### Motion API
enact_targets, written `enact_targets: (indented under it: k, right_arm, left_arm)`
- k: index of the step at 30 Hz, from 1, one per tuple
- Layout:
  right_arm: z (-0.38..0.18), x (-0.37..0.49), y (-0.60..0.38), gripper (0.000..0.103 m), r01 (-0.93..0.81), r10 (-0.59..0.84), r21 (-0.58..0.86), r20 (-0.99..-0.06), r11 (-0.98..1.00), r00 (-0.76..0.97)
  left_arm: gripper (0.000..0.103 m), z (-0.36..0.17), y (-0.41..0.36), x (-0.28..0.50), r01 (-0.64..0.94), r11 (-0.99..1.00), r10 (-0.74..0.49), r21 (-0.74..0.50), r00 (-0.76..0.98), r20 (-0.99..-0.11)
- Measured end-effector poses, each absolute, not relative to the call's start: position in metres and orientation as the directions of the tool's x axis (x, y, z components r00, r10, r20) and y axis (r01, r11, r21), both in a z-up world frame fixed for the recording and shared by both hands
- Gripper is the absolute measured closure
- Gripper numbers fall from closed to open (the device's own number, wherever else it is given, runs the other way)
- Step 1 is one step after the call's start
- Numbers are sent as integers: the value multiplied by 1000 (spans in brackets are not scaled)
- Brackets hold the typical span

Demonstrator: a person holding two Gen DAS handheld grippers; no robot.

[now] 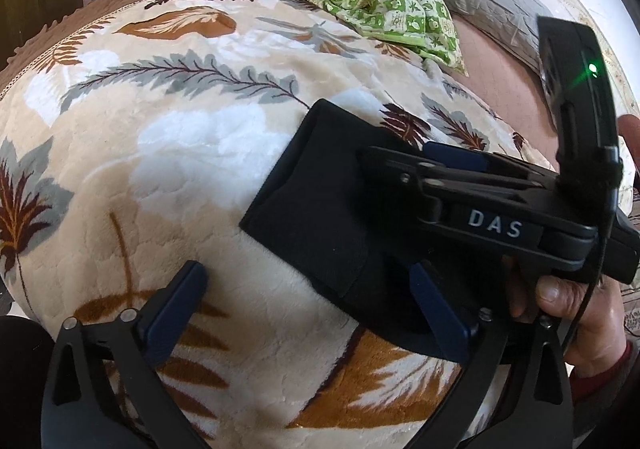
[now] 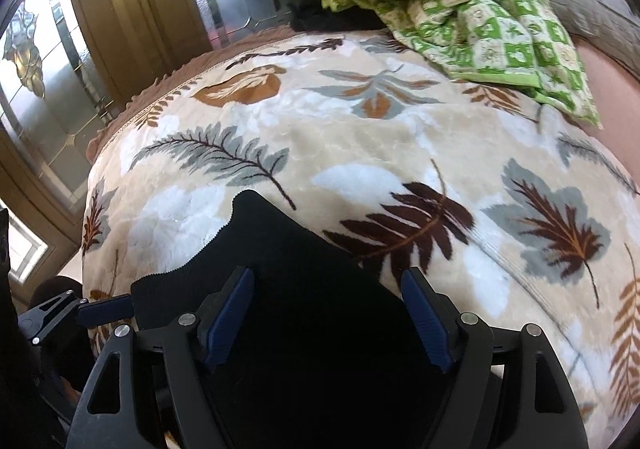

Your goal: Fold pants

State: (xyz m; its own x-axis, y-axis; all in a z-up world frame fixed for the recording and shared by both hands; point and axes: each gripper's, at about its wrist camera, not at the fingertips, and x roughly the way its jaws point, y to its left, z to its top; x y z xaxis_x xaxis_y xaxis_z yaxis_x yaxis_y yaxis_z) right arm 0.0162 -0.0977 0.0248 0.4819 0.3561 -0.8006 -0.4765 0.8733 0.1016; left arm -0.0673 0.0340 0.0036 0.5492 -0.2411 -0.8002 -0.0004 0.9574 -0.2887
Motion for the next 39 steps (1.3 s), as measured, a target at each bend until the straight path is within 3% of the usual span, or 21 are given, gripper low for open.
enact_targets:
  k: [9,11,12,13,14,16,17,22,25,29,32,39]
  right_arm:
    - [15,30,-91,26,-483,410,179,-806,857,427]
    - [12,32,-92,40,-480,436,215,-799,850,414]
    - [12,32,-92,43,-482,445,226,-797,847,409]
    - [11,32,-92,49,-482,456,239,-792,843,406]
    - [12,31,-93,58,-482,462,243,-785,842,412]
    - [15,30,-95,73,-484,481,260,-772,836,416]
    - [18,28,-98,83,-484,498,275,-755,831,427]
    - [31,19,-108,87,-464,536,323,-709,825,458]
    - [42,15,-123,74,-407,543,373,-690,834,479]
    - [66,10,-153,29,-281,546,472,-653,835,526]
    - [83,10,-158,25,-250,574,527,-645,812,504]
    - [93,16,-117,25,-290,492,401,-758,869,428]
  left_arm:
    - [3,5,45,-63,-15,928,-292,-371,587,-755]
    - [21,6,45,-64,-15,933,-280,-360,599,-750]
    - [41,7,45,-64,-11,937,-274,-350,601,-751]
    - [54,6,44,-63,1,935,-284,-354,597,-750]
    - [58,6,43,-62,16,928,-310,-373,591,-745]
    - [76,6,41,-63,38,921,-333,-388,594,-732]
    - [79,8,38,-63,55,922,-337,-382,596,-728]
    - [90,25,27,-74,139,925,-354,-353,650,-672]
    - [91,38,20,-84,196,926,-363,-322,691,-625]
    - [91,47,5,-94,258,931,-363,-258,719,-593]
    - [92,47,-4,-97,289,925,-379,-246,714,-588]
    - [93,45,-15,-105,326,919,-393,-222,711,-583]
